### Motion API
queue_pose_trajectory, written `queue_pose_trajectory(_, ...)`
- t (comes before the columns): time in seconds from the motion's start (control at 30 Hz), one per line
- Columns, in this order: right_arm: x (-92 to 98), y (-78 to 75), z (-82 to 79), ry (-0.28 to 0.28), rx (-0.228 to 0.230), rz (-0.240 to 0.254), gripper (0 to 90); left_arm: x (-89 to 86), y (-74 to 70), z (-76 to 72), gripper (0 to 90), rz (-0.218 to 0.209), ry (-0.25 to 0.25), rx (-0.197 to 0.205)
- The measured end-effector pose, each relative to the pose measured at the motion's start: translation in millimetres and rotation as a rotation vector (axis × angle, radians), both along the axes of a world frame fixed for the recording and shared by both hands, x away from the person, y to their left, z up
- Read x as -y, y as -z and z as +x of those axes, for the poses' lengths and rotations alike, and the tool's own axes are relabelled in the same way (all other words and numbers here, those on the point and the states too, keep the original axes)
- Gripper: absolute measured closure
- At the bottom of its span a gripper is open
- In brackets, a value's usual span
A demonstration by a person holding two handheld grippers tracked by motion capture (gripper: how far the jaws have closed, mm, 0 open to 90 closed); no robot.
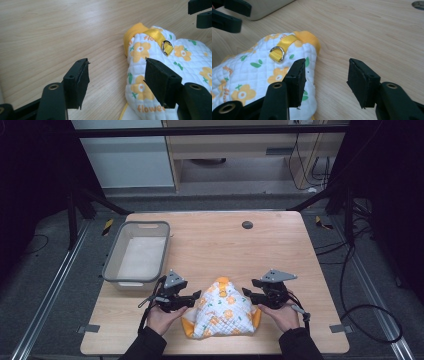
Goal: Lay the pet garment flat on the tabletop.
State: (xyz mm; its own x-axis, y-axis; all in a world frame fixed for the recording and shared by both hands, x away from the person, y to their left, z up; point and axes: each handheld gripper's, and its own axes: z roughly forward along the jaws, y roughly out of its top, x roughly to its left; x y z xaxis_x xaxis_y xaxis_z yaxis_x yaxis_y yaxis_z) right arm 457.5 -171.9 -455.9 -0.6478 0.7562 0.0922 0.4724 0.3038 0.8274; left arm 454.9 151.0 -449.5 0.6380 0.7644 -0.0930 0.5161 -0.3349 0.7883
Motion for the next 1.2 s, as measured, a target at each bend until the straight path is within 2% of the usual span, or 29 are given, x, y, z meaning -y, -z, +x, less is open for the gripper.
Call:
queue_pose_trajectory(0.1,-3.3,4.2,1.6,-0.018,-0.020,0.018,50.9,4.6,5.1,2.9,35.9,0.001,0.014,-0.018)
queue_pose_trajectory(0.17,-6.4,6.9,2.3,-0.028,-0.027,0.011,51.7,9.7,11.0,6.0,36.1,0.011,0.027,-0.037)
queue_pose_trajectory(0.47,-23.1,19.8,5.4,-0.086,-0.072,-0.025,57.0,19.5,22.9,10.6,39.3,0.049,0.071,-0.074)
queue_pose_trajectory(0.63,-28.8,26.5,6.3,-0.115,-0.101,-0.043,63.9,23.7,27.5,11.3,48.4,0.052,0.101,-0.100)
queue_pose_trajectory(0.73,-29.5,28.1,6.5,-0.125,-0.118,-0.041,69.3,25.3,31.7,11.9,54.0,0.029,0.106,-0.125)
queue_pose_trajectory(0.87,-30.1,28.6,6.5,-0.135,-0.122,-0.046,78.8,27.9,34.9,12.5,64.1,0.022,0.125,-0.159)
queue_pose_trajectory(1.07,-29.2,26.9,5.5,-0.123,-0.126,-0.030,85.0,33.1,36.4,9.9,84.2,0.051,0.141,-0.151)
queue_pose_trajectory(1.2,-27.1,23.5,3.3,-0.119,-0.117,-0.018,85.8,30.2,32.4,8.8,87.5,0.034,0.145,-0.135)
